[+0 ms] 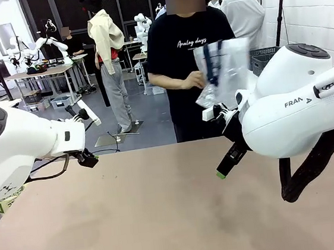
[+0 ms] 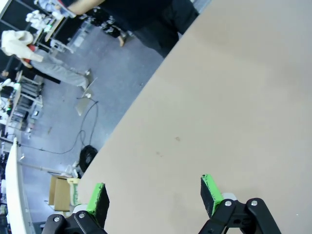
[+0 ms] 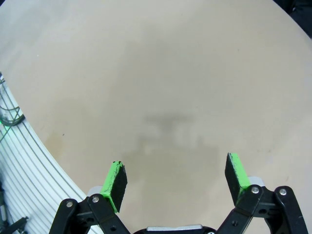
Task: Transfer purchased items from the store into the shopping bag.
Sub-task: Open the Reusable shopping bag in the center of the table.
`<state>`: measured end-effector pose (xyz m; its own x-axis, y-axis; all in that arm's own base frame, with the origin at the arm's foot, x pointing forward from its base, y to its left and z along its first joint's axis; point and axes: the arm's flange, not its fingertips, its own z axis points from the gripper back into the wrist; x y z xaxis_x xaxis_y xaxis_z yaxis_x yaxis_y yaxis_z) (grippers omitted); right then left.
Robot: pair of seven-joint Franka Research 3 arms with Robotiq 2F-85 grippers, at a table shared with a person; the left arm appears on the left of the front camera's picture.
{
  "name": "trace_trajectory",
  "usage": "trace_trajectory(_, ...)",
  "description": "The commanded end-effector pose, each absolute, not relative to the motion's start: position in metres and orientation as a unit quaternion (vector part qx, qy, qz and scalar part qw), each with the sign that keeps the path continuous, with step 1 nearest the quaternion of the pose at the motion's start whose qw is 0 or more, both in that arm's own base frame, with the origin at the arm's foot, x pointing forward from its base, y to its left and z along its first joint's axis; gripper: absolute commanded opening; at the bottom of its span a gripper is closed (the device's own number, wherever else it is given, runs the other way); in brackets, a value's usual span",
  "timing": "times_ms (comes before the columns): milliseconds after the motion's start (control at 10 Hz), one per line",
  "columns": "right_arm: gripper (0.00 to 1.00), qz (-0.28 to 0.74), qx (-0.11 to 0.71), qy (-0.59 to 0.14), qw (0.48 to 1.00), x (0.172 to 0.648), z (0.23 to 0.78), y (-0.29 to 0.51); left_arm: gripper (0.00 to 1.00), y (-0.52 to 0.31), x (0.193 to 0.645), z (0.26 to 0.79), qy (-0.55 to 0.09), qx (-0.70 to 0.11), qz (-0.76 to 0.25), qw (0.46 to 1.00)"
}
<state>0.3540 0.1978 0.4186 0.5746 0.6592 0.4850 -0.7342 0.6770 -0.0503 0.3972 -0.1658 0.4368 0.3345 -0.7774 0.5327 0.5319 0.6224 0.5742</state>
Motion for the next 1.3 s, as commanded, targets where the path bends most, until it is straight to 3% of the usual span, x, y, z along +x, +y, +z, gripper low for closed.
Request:
trace_trajectory(0,1.00,0.392,0.080,-0.237,0.885,0.355,0.416,0.198,1.00,-0.156,0.394,0.445,-0.363,0.091,-0.439,0.817)
trace_trajectory(300,1.00,0.392,0.080,-0.237,0.885,0.355,0.416,0.198,1.00,-0.154,0.393,0.450,-0.318,0.012,-0.448,0.836)
trace_trajectory(700,1.00,0.392,0.080,-0.237,0.885,0.355,0.416,0.198,1.00,-0.151,0.390,0.457,-0.296,-0.029,-0.445,0.845)
trace_trajectory(1200,1.00,0.392,0.080,-0.237,0.885,0.355,0.416,0.198,1.00,-0.165,0.382,0.454,-0.303,-0.032,-0.440,0.845)
